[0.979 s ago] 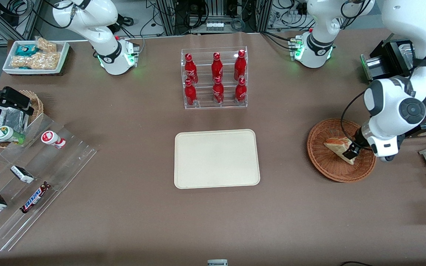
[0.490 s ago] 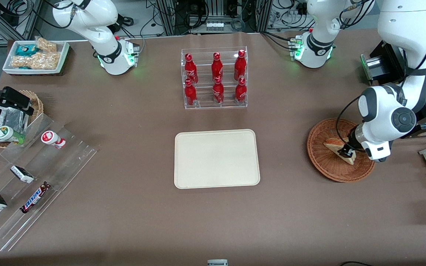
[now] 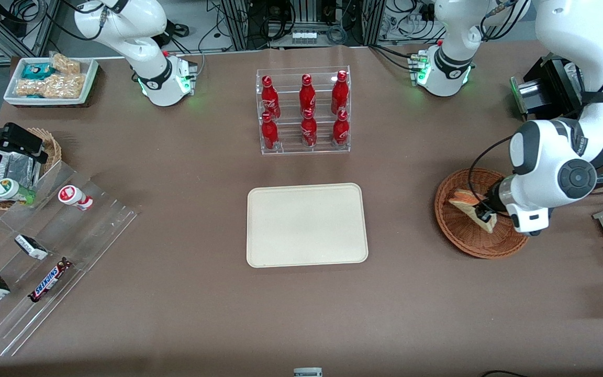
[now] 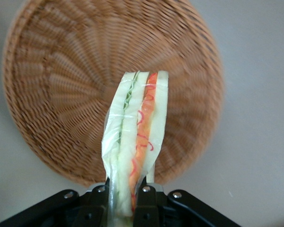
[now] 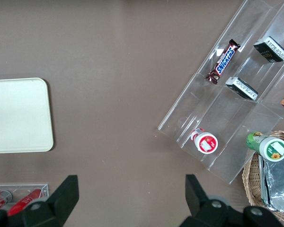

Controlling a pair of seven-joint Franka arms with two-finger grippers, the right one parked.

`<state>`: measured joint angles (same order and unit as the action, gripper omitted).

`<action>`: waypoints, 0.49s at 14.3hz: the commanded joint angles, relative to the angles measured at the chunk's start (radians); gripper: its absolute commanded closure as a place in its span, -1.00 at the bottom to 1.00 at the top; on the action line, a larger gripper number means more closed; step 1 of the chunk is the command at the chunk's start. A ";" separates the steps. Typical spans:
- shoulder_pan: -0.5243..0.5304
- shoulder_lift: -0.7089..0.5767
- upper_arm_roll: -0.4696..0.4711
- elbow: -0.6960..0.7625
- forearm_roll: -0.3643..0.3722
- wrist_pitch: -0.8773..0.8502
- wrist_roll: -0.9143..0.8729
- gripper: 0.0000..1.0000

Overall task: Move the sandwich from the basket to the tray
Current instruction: 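Close the left gripper on the sandwich and lift it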

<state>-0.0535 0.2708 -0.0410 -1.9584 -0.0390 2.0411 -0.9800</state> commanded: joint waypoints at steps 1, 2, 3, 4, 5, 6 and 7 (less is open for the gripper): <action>-0.011 0.008 -0.083 0.029 -0.018 -0.001 -0.019 0.87; -0.028 0.033 -0.123 0.056 -0.022 0.014 -0.019 0.87; -0.051 0.060 -0.144 0.081 -0.021 0.024 -0.020 0.87; -0.090 0.085 -0.155 0.114 -0.022 0.043 -0.019 0.87; -0.138 0.117 -0.155 0.153 -0.021 0.057 -0.019 0.87; -0.178 0.149 -0.155 0.192 -0.015 0.073 -0.019 0.87; -0.221 0.187 -0.155 0.234 -0.009 0.086 -0.008 0.86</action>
<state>-0.2035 0.3639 -0.2042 -1.8412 -0.0507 2.1221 -0.9928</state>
